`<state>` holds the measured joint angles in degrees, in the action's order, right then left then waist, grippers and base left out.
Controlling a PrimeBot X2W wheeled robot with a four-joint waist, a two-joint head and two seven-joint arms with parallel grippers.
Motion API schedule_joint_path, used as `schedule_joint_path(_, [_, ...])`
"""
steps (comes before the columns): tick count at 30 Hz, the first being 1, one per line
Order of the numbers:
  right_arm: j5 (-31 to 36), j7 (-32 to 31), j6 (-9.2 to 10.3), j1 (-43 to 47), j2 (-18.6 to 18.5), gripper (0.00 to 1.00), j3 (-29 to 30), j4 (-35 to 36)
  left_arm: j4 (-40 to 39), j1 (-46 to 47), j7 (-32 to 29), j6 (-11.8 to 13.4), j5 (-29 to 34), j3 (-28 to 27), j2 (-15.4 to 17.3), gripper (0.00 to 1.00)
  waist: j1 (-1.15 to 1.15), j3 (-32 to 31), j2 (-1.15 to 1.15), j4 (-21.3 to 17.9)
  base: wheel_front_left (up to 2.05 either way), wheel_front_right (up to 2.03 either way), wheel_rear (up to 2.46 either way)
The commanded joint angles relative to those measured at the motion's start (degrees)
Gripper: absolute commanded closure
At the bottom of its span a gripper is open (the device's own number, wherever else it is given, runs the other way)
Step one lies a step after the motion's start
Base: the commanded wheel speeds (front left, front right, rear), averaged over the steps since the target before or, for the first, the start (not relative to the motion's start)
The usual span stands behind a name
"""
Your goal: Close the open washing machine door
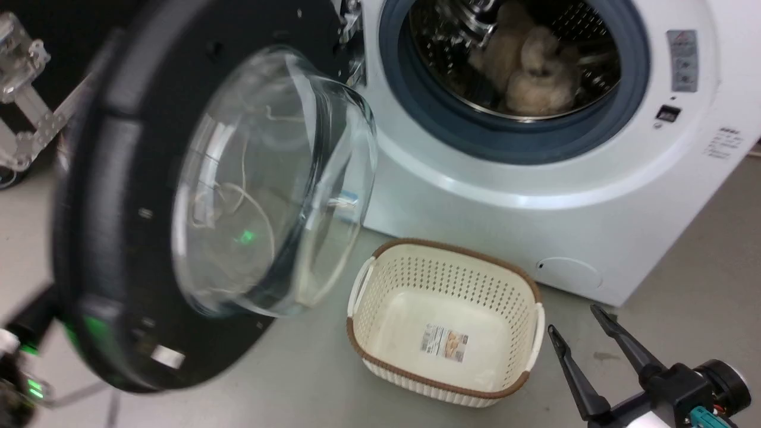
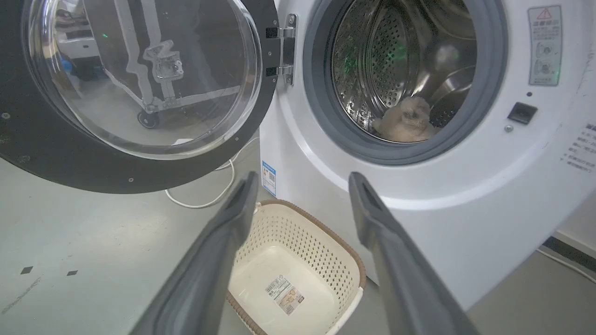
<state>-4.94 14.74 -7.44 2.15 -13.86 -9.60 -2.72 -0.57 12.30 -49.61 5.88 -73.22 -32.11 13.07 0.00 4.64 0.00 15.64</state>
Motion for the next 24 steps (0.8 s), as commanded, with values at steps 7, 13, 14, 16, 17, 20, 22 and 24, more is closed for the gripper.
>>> schedule_joint_path(7, [1.38, 0.26, -0.05, 0.03, 1.75, 0.00, 2.26, -0.64, -7.29, -9.45, -2.00, -1.22, -0.37, 7.02, -8.22, 1.00, 0.00, -2.31, 0.00, -3.35, 0.00, 0.00, 0.00])
schedule_joint_path(13, [1.90, 0.26, -0.05, -0.36, 2.22, 0.00, 4.26, -1.67, -8.66, -16.45, 5.19, -0.12, -6.97, 19.00, -10.14, 1.00, 0.00, -1.64, 0.00, -8.55, 0.00, 0.00, 0.00])
schedule_joint_path(14, [1.87, 0.26, -0.05, -0.55, 2.22, 0.00, 4.42, -1.88, -8.09, -17.43, 7.33, -0.48, -8.62, 21.51, -10.15, 1.00, 0.00, -1.35, 0.00, -9.75, 0.00, 0.00, 0.00])
schedule_joint_path(16, [1.81, 0.26, -0.05, -0.84, 2.05, 0.00, 4.76, -2.20, -6.56, -18.43, 11.44, -1.59, -10.93, 26.02, -10.16, 1.00, 0.00, -0.59, 0.00, -11.97, 0.00, 0.00, 0.00])
schedule_joint_path(17, [1.75, 0.26, -0.05, -1.02, 1.93, 0.00, 4.79, -2.32, -5.67, -18.56, 13.52, -2.18, -11.88, 28.10, -10.17, 1.00, 0.00, -0.14, 0.00, -13.32, 0.00, 0.00, 0.00])
schedule_joint_path(20, [1.41, 0.26, -0.05, -1.57, 1.36, 0.00, 4.95, -2.53, -2.62, -17.28, 19.32, -4.17, -14.61, 33.36, -10.17, 1.00, 0.00, 1.32, 0.00, -17.22, 0.00, 0.00, 0.00])
schedule_joint_path(22, [1.04, 0.26, -0.05, -2.10, 1.04, 0.00, 5.09, -2.66, -0.56, -15.39, 22.94, -5.35, -16.47, 36.71, -10.18, 1.00, 0.00, 2.41, 0.00, -19.92, 0.00, 0.00, 0.00])
schedule_joint_path(24, [0.65, 0.26, -0.05, -2.80, 0.83, 0.00, 4.98, -2.75, 1.55, -12.96, 26.54, -6.46, -17.86, 39.58, -10.18, 1.00, 0.00, 3.61, 0.00, -22.85, 0.00, 0.00, 0.00])
